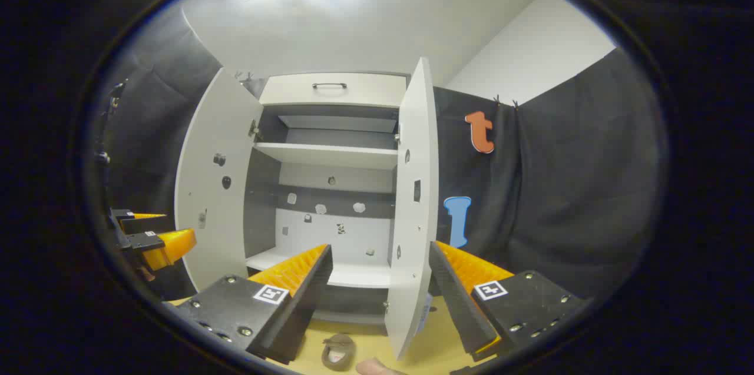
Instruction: Grab one shoe with the right hand and put it into the shoe cabinet, grab the other shoe with the left hand and put it into the shoe cabinet; then close the right door with the right hand and the left door with the left hand.
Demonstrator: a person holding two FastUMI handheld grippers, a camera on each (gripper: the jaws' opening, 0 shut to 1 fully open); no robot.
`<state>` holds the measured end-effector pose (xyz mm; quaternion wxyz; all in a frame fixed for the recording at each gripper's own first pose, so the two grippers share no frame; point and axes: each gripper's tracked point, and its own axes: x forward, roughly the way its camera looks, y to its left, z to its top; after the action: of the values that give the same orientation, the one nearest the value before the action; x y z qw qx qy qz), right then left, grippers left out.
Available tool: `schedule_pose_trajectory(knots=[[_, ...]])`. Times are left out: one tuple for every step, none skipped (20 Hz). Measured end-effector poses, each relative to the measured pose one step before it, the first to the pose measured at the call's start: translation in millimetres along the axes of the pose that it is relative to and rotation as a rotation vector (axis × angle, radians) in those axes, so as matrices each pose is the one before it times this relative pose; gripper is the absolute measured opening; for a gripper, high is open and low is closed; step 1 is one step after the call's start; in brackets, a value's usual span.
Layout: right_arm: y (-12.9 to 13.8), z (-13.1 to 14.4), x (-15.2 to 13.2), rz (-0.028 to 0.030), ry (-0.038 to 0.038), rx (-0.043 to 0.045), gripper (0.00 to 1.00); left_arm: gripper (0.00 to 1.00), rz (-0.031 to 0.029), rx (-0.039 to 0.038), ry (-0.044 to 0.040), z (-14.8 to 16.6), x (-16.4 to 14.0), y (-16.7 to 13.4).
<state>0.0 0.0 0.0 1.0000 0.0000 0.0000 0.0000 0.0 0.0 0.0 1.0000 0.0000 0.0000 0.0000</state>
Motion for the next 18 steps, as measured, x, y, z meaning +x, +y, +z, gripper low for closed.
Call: schedule_pose_trajectory(knots=[[2.7,-3.03,0.1,0.00465,0.00512,-0.00011,0.94,0.97,0.0013,-0.00031,0.00609,-2.28,2.78,1.24],[2.18,-1.13,0.24,0.00538,0.00487,0.00722,0.94,0.97,-0.00023,-0.00018,0.00111,-0.78,1.6,0.66],[1.02,-0.31,1.74,0.0011,0.00057,0.00519,0.99,0.96,-0.00806,-0.00327,0.00092,-1.11,1.02,-2.17],[-0.27,-0.4,1.65,-0.00352,-0.00049,0.00006,0.94,0.97,-0.01019,-0.00556,0.01023,-4.03,0.29,-2.54],[-1.49,-2.04,2.23,-0.00526,0.00266,-0.00115,0.94,0.97,-0.0159,-0.00639,0.01022,-4.0,-0.22,-3.22],[-0.55,-1.63,1.24,-0.00148,0.00415,0.00433,0.94,0.96,-0.01798,-0.00897,0.00744,-1.9,-0.9,-4.42],[2.51,-2.3,1.27,0.00781,0.00265,0.00816,0.94,0.96,-0.0132,-0.00829,-0.00161,-0.25,-0.03,-2.02],[1.4,-2.19,1.95,0.00579,0.00483,0.00475,0.99,0.94,-0.00768,-0.00526,-0.0041,0.67,-0.27,-1.19],[-0.09,-3.82,2.65,0.00185,0.00565,0.00248,0.99,0.94,-0.00437,-0.00318,-0.00547,0.5,-0.72,-0.37],[1.08,-2.72,2.57,0.00551,0.00327,0.00127,0.99,0.94,0.00022,0.00082,-0.00671,1.73,-0.19,0.68],[0.49,-3.19,1.82,0.00146,0.00486,0.00028,0.99,0.94,0.00289,0.00328,-0.00607,0.68,0.03,0.79],[-0.48,-3.31,1.98,0.00062,0.00314,-0.00023,0.99,0.94,0.00188,0.00241,-0.00299,0.48,0.21,1.33],[1.25,-4.9,2.29,0.00273,0.00332,-0.00114,0.99,0.96,0.00071,0.00023,0.00388,-2.17,-0.14,0.45],[1.9,-5.27,2.69,0.00524,0.00616,-0.00168,0.99,0.94,-0.00095,-0.00428,0.00384,-1.85,-0.11,0.43],[1.93,-7.97,3.69,0.00546,0.01384,-0.00412,0.99,0.94,0.0,-0.00332,0.00437,-2.26,0.19,1.27],[2.65,-7.84,3.92,0.00822,0.01777,-0.00534,0.94,0.96,0.00012,-0.00128,0.00181,-1.7,0.0,1.55],[2.29,-7.39,4.5,0.00717,0.01183,-0.01175,0.94,0.96,0.00369,-0.00022,0.00057,-2.17,0.9,1.74],[1.66,-6.1,5.22,0.00299,0.00737,-0.01425,0.99,0.96,0.00535,0.00078,0.00233,-2.35,0.83,2.07]])
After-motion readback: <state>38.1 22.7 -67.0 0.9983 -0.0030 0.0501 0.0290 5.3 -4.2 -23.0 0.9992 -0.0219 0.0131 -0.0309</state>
